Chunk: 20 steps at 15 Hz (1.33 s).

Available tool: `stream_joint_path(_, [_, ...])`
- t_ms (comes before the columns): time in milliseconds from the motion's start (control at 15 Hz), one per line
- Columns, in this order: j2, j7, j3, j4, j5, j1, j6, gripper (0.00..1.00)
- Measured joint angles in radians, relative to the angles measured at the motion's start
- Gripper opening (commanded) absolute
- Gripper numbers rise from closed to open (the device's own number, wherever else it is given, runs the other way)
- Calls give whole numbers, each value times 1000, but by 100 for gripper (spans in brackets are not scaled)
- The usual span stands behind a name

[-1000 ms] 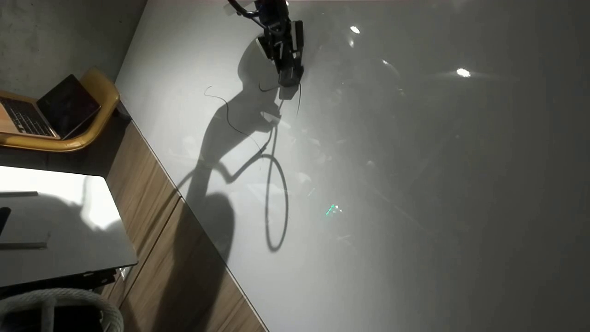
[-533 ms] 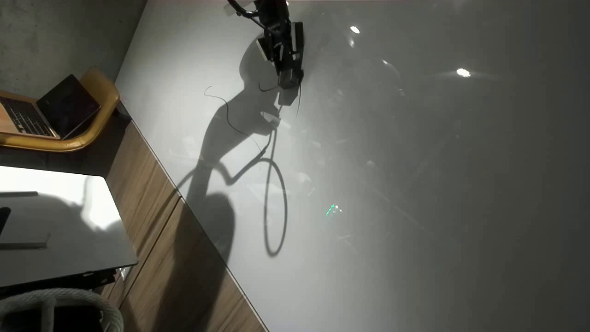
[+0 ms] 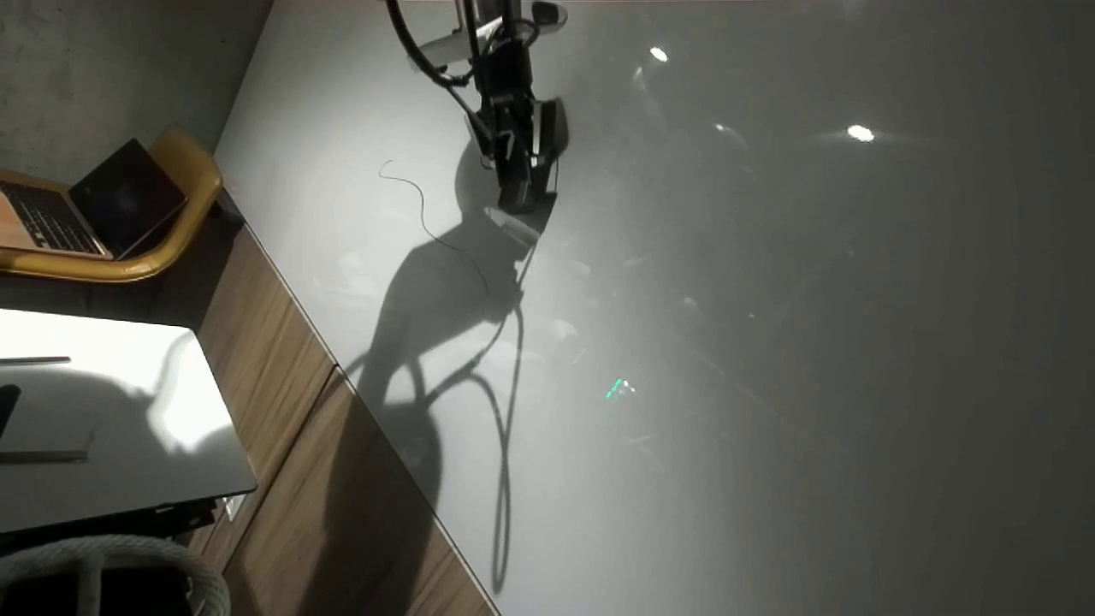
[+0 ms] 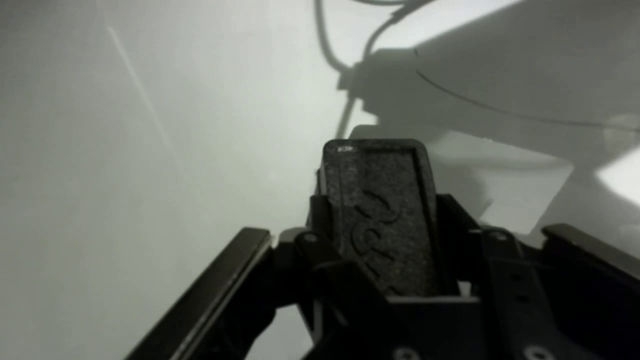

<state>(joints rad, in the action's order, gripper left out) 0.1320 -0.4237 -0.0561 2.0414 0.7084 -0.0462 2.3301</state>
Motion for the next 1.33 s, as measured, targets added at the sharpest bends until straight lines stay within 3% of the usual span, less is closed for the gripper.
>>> stream_joint_path(267, [3, 91, 84, 201, 11, 94, 234, 30])
stream_joint_path(533, [0, 127, 82, 267, 12, 115, 337, 30])
stream_joint_path(867, [52, 126, -25, 242, 12, 61, 301, 30])
stream_joint_path(1333, [125, 126, -156, 73, 19, -10, 85, 30])
